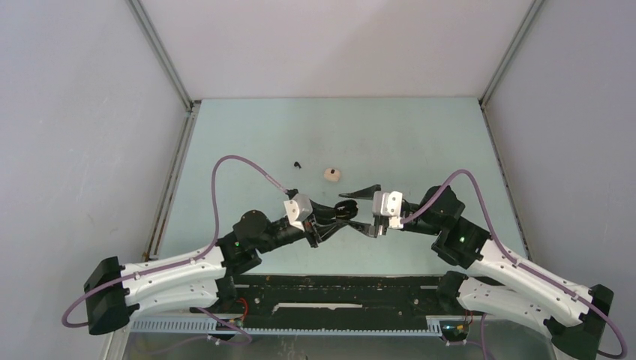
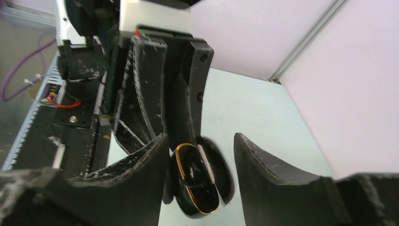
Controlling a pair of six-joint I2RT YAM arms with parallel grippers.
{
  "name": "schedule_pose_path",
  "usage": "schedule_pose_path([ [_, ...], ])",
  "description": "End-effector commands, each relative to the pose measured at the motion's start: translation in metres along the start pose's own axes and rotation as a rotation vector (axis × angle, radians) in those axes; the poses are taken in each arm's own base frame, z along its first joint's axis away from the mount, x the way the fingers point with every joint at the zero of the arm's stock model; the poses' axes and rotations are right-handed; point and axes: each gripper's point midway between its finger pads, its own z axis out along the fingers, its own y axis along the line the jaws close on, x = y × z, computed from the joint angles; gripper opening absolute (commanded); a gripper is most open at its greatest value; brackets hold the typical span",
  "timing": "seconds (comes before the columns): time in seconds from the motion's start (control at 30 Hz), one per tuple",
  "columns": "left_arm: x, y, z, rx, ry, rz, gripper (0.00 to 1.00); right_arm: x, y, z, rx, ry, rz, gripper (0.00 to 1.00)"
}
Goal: Insert the wireless bluetooth earbuds into the charging case
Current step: Place the earbud in the charging case.
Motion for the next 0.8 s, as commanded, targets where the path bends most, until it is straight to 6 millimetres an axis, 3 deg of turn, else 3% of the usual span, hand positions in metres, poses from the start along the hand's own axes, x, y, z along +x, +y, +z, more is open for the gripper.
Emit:
schedule_pose_path([
  [0.0, -0.016, 0.004, 0.003, -0.020, -0.071, 0.006, 0.00, -0.033, 0.005, -0.001, -0.075, -0.056, 0.031, 0.58],
  [0.23, -0.012, 0.007, 0.003, -0.031, -0.069, -0.004, 0.00, -0.060, -0.014, -0.010, -0.052, -0.059, 0.101, 0.60],
  [0.5, -0.011, 0.008, 0.004, -0.027, -0.063, -0.008, 0.00, -0.061, -0.047, -0.026, 0.041, 0.000, 0.160, 0.59],
  [0.63, -0.011, 0.009, 0.004, -0.034, -0.063, -0.011, 0.00, -0.050, -0.053, -0.038, 0.038, 0.058, 0.162, 0.43],
  [0.77, -0.010, 0.010, 0.003, -0.039, -0.059, -0.007, 0.00, -0.036, -0.038, -0.049, -0.046, 0.137, 0.119, 0.27],
])
